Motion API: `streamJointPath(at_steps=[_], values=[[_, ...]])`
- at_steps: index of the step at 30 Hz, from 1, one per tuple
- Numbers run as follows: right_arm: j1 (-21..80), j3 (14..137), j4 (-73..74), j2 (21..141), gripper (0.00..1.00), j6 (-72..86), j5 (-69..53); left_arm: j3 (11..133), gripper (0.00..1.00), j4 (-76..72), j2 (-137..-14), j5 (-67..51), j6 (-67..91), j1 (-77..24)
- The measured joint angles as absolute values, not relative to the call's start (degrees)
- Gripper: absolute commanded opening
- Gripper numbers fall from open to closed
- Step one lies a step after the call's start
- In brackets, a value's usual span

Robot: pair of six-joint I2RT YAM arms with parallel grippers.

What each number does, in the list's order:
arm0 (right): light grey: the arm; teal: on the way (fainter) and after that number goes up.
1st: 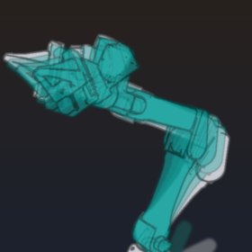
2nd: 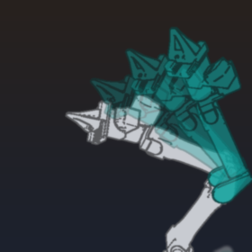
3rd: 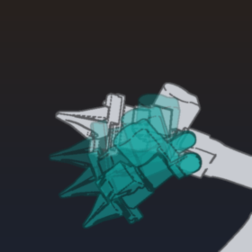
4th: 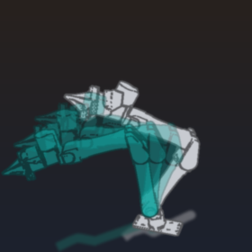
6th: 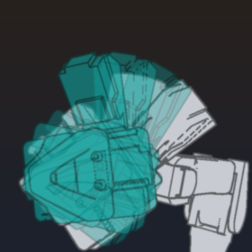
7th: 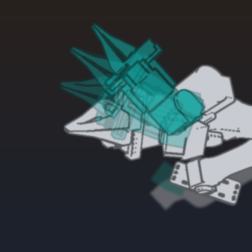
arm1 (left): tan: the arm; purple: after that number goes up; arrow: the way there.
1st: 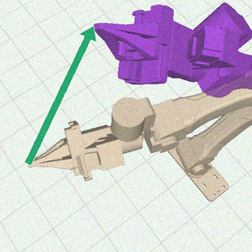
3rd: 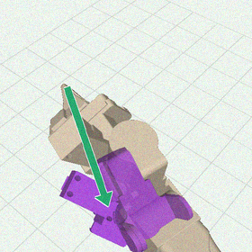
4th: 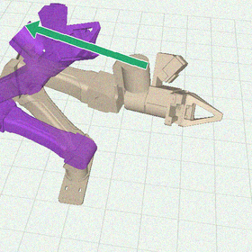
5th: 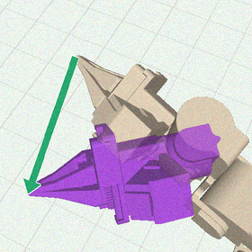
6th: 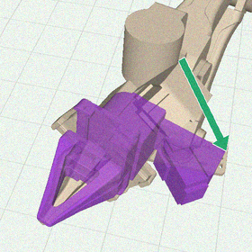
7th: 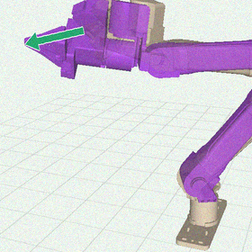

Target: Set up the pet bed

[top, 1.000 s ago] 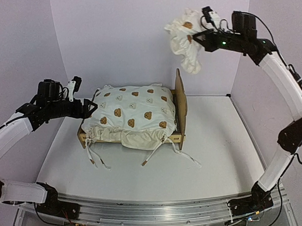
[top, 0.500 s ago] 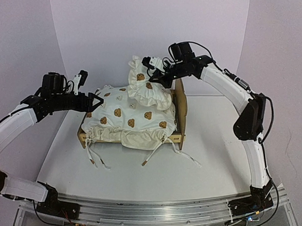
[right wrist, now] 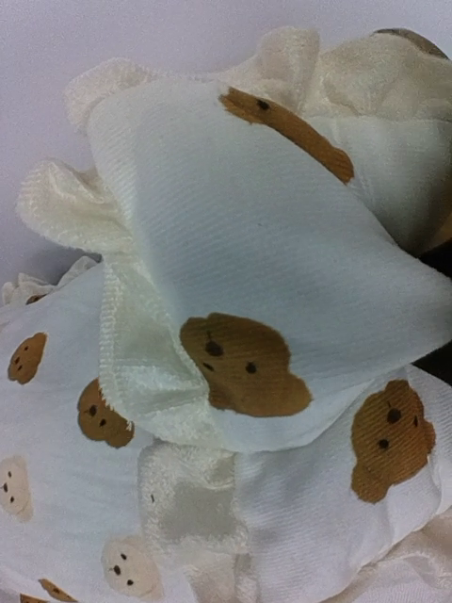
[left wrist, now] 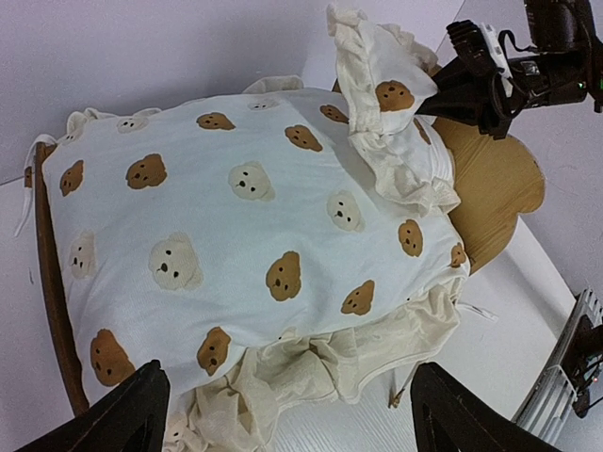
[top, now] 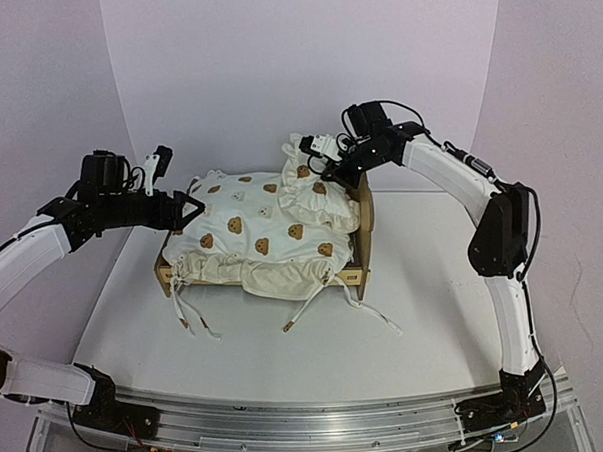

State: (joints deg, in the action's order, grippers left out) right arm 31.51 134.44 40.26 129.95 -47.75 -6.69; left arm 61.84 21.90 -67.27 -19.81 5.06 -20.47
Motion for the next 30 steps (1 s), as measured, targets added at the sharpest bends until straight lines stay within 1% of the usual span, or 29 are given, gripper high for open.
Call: streamJointPath(at_steps=[1, 5, 10, 11, 13, 16, 19, 22, 24, 26, 28, 30], values=[[31.5, 134.1, 40.4, 130.0, 0.44, -47.2, -6.1, 61.7, 0.9, 21.9, -67.1, -19.8, 5.1, -20.5], [31.5, 134.3, 40.4, 130.0, 0.57, -46.1, -3.4, 61.1, 0.91, 21.9, -66.5, -19.8, 5.9, -20.5], [31.5, 134.8, 39.7, 129.8, 0.68, -44.1, -0.2, 59.7, 0.93, 21.9, -64.9, -19.8, 6.1, -20.5], [31.6, 134.8, 39.5, 129.7, 0.77, -43.7, 0.0, 59.4, 0.94, 21.8, -64.7, -19.6, 6.1, -20.5], [31.6, 134.8, 39.2, 129.0, 0.86, -42.5, 0.2, 59.0, 0.95, 21.6, -64.6, -19.3, 6.1, -20.5], [31.6, 133.8, 38.3, 126.0, 0.9, -39.8, 0.6, 58.7, 0.97, 21.4, -64.5, -18.5, 6.0, -20.4], [31.6, 129.1, 36.0, 119.2, 0.91, -36.4, 2.5, 58.6, 0.98, 20.8, -64.5, -16.3, 6.0, -20.0], [30.7, 117.8, 31.0, 108.1, 0.92, -31.3, 7.7, 57.6, 0.99, 19.6, -63.9, -12.1, 6.3, -17.5], [28.1, 105.6, 27.1, 97.5, 0.92, -25.8, 11.1, 55.3, 0.99, 18.1, -62.7, -8.7, 7.1, -14.2], [22.6, 92.4, 23.1, 87.1, 0.92, -20.2, 13.4, 51.8, 0.99, 16.3, -61.0, -5.5, 8.0, -10.1], [14.6, 78.4, 19.9, 76.9, 0.92, -14.7, 16.1, 47.7, 1.0, 14.2, -59.3, -2.9, 9.0, -6.0], [8.5, 66.4, 18.4, 69.6, 0.92, -11.0, 18.8, 42.8, 1.0, 11.7, -57.5, -1.2, 9.5, -2.8]])
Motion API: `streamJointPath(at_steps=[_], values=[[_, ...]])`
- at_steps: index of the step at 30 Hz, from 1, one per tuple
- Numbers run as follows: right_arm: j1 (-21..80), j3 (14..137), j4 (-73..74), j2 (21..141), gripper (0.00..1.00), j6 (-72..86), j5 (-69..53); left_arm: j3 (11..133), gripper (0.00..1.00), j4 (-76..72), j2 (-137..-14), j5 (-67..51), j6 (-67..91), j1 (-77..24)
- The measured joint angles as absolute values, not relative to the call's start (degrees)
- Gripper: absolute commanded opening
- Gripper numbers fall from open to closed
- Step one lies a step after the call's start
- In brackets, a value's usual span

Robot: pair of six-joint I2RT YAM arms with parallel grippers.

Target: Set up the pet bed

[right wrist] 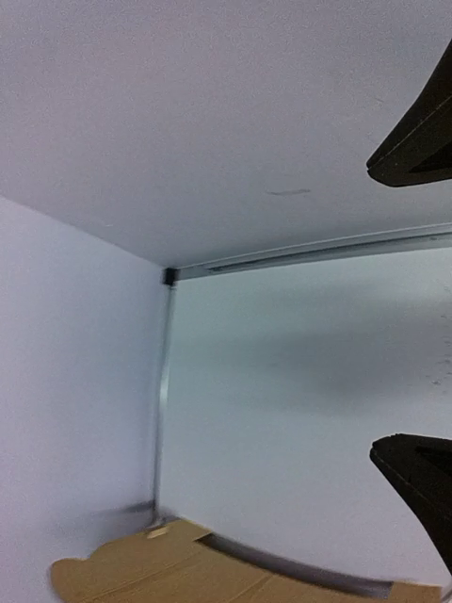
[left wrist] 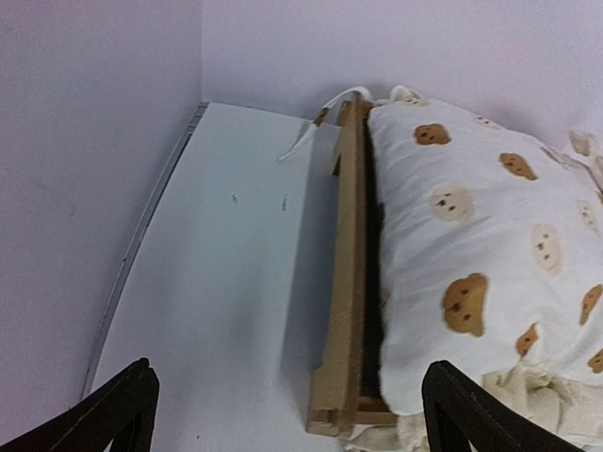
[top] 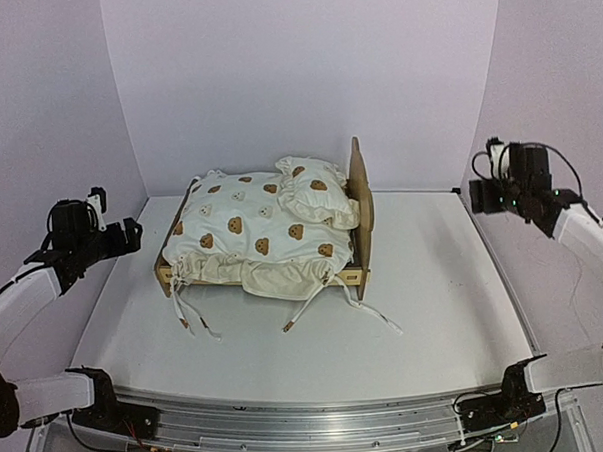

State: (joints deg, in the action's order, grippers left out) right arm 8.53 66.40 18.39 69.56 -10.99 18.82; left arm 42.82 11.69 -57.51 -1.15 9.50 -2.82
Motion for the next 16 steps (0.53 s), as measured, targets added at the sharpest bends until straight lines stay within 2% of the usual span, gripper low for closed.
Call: streamJointPath(at_steps=[6, 10, 16], values=[[8.2, 36.7, 17.6, 56.1, 0.93, -5.1, 19.1, 29.2, 1.0, 3.2, -54.1, -0.6, 7.4, 1.8], [8.3, 21.3, 16.1, 46.3, 0.93, -0.9, 19.0, 26.0, 1.0, 1.3, -53.4, -0.2, 6.9, 2.6], [8.3, 9.4, 13.4, 35.9, 0.94, 4.5, 19.1, 25.3, 1.0, -0.4, -53.3, -1.9, 4.9, 3.8]])
